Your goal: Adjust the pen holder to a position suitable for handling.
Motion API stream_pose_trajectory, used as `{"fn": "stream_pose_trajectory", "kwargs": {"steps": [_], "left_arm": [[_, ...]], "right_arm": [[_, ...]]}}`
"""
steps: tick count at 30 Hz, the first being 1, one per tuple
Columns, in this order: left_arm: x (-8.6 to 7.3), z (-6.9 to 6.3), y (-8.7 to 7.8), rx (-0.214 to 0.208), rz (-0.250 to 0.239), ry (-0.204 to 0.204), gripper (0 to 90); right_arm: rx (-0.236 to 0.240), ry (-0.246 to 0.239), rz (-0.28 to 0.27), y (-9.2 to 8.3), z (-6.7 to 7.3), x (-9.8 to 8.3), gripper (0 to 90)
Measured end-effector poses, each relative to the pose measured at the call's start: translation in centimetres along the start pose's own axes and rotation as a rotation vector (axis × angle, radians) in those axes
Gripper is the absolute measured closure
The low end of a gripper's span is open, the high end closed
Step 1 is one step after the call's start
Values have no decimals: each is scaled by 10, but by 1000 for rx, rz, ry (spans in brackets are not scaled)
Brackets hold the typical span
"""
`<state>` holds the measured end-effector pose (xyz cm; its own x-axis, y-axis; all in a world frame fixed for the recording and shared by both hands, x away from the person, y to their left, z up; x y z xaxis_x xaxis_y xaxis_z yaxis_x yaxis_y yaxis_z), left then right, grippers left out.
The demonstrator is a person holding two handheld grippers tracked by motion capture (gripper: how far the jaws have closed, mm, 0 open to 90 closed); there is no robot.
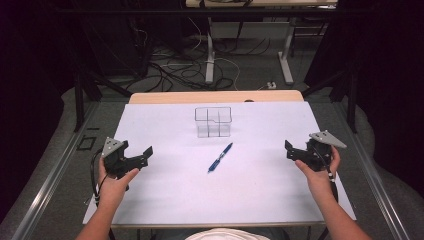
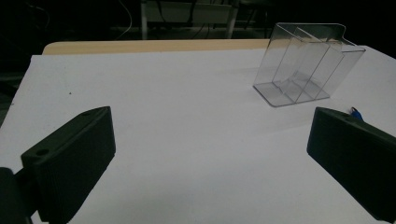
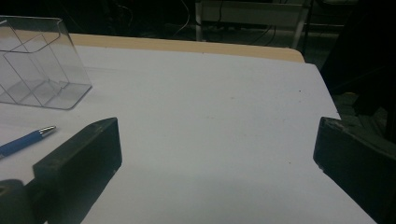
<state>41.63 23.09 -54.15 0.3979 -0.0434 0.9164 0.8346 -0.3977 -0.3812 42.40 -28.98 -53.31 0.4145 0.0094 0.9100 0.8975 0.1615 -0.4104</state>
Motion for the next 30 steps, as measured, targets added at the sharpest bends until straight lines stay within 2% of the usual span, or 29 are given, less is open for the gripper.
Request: {"fn": "stream_pose_trajectory", "kwargs": {"steps": [3,8,13,15,19,25,30], "left_arm": [[0,-1,1,-3,3,1,17],[1,-3,3,-2,2,4,19],[4,-5,5,-6,6,-4,26],[8,-7,7,-16,4,-23,27],[14,-12,13,-34,13,-25,31],[18,-16,19,-25,16,-18,154],[23,-24,27,-33,14,-15,176]], "right_arm": [[1,-7,-9,1,0,0,16],[3,-21,7,1,1,-2,21],[9,-12,9,3,3,-4,29],[8,-21,14,3,4,-5,33],[8,-27,21,5,5,-6,43],[8,-18,16,6,7,-7,57],[10,-25,23,5,6,-8,62]]}}
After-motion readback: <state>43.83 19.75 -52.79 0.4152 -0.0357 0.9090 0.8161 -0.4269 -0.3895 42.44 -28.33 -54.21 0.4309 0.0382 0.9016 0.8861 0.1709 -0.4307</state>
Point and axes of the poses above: each handheld gripper's, and its own axes: y roughly forward along the jaws, x roughly out of its top, z roughly to its left, the point moved 8 cm from there along y, roughly forward along the jaws, and after that the axes turned 2 degrees about y, right-handed, at the moved point
